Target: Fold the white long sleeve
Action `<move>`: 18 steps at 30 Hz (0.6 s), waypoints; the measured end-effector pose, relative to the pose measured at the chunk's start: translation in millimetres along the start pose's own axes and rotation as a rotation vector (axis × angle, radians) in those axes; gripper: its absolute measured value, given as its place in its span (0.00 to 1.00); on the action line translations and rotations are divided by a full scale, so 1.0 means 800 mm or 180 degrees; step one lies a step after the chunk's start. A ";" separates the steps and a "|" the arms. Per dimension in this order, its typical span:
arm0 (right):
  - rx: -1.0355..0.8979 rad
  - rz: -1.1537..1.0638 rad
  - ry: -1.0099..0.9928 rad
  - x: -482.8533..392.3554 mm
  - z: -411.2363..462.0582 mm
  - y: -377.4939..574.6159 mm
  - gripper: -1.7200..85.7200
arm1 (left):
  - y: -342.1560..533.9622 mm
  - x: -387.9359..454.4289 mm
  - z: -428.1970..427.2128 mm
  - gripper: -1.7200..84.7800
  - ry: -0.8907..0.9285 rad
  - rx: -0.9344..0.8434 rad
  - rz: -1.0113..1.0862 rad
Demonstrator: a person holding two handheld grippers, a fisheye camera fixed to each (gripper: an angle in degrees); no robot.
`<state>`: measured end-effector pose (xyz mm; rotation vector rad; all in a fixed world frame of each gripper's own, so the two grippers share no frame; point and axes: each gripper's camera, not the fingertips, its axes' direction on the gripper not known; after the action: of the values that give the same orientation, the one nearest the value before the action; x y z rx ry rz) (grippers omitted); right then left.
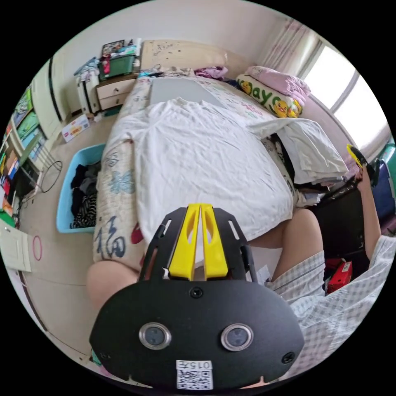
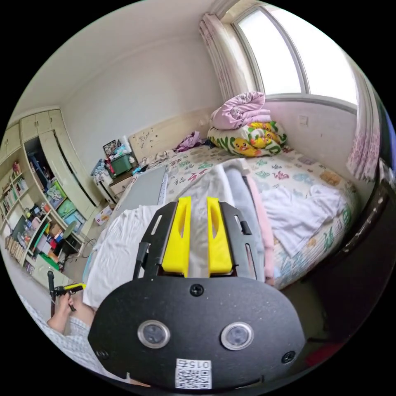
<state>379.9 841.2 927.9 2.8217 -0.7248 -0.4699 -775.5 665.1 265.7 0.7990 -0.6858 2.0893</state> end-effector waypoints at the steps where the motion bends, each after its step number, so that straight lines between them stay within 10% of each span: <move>1: -0.0017 0.0024 0.0029 -0.001 0.004 -0.016 0.11 | -0.005 0.006 0.011 0.04 0.0002 -0.0082 0.0005; 18: -0.0300 0.1733 -0.0365 -0.039 0.155 -0.158 0.11 | -0.063 0.100 0.091 0.07 -0.0642 -0.0682 0.0503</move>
<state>365.9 952.6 787.8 2.3802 -1.3923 -0.5471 -752.1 680.1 381.9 0.8636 -1.0942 2.0463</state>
